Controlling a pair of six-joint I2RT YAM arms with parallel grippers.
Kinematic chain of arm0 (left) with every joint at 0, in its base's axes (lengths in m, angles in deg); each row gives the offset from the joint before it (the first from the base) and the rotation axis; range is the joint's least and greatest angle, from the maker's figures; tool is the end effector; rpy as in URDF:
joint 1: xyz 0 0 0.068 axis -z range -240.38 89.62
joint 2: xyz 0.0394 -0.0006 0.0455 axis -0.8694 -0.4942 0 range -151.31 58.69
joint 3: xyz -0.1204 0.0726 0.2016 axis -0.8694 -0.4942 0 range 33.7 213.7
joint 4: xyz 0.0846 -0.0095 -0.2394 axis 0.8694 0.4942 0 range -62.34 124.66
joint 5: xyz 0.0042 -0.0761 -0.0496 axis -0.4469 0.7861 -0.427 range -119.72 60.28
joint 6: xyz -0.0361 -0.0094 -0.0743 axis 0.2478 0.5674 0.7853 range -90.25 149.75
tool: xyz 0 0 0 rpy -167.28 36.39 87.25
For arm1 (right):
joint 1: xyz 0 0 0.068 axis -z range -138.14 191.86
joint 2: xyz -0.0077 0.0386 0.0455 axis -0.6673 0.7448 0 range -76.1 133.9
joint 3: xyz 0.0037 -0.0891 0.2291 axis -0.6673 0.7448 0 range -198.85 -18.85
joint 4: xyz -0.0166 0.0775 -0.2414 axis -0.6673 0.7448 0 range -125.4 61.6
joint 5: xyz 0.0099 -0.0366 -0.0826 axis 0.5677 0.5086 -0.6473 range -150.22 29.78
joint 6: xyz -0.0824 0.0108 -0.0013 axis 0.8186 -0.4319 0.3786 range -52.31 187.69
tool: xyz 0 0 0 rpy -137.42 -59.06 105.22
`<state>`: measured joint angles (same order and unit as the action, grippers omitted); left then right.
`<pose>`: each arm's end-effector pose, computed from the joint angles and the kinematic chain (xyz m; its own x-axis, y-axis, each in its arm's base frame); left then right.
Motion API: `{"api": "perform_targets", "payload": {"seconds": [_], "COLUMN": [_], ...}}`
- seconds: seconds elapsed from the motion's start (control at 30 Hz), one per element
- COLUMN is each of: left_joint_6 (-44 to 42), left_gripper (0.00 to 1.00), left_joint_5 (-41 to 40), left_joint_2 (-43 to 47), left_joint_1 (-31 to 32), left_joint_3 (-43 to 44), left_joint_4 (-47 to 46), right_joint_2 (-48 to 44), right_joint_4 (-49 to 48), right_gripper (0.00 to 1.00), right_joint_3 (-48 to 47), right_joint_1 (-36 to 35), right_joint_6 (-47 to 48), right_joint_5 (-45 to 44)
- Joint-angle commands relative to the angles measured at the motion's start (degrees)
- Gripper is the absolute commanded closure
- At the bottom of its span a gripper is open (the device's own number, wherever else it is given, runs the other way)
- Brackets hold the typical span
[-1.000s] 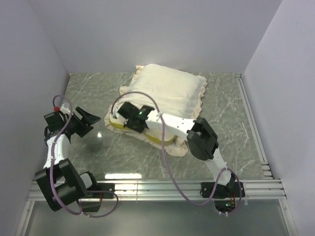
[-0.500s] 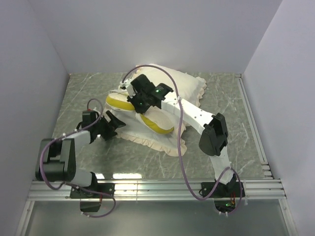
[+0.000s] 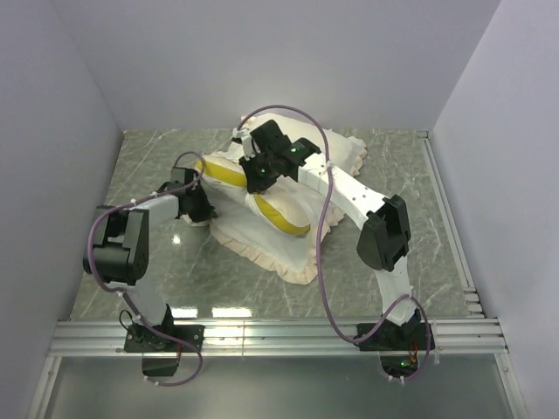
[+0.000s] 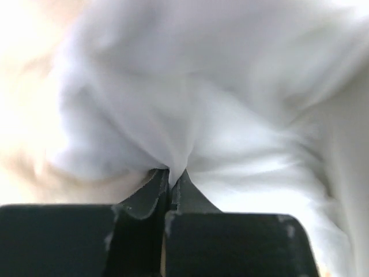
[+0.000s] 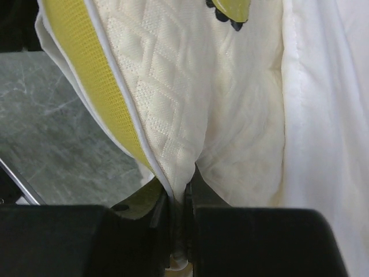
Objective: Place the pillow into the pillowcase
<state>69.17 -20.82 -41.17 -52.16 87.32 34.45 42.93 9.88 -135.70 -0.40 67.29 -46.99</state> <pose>0.3502 -0.0619 0.0998 -0.7590 -0.5241 -0.3862 -0.3217 0.8177 -0.4773 0.3379 0.3295 0.2643 -0.5507 -0.4910 -0.6751 -0.7652 0.6200 0.1733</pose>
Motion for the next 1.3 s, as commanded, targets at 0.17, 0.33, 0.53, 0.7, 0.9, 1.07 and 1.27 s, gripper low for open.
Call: {"api": "perform_targets", "payload": {"seconds": [0.17,0.33,0.53,0.7,0.9,1.07,1.27], "left_joint_6": [-36.6,-54.6,-65.2,-64.6,-61.4,-52.1,-46.5], "left_gripper": [1.0,1.0,1.0,1.0,0.68,0.43,0.43], "left_joint_5": [5.2,5.3,10.3,10.3,17.4,16.1,15.2], "left_joint_2": [14.1,16.2,14.7,17.3,18.2,16.1,15.1], "left_joint_1": [-17.2,-24.7,-25.0,-20.9,-21.6,-21.5,-21.9], "left_joint_3": [11.1,19.4,21.7,11.1,11.1,10.6,8.4], "left_joint_4": [38.0,52.3,59.1,50.1,44.2,39.5,35.6], "right_joint_2": [5.6,11.5,7.7,7.8,7.3,3.0,-6.0], "right_joint_4": [-7.3,-10.8,-7.2,-1.4,0.0,3.2,1.3], "right_gripper": [1.0,1.0,1.0,1.0,1.0,0.67,0.17], "right_joint_3": [5.8,14.7,20.9,19.4,25.0,20.2,12.3], "right_joint_1": [1.6,-1.4,-3.4,-6.3,-6.5,-6.7,-7.5], "right_joint_6": [4.1,8.7,11.1,13.5,11.8,9.5,9.0], "right_joint_5": [-11.6,-22.9,-17.4,-13.4,-9.4,-2.6,3.1]}}
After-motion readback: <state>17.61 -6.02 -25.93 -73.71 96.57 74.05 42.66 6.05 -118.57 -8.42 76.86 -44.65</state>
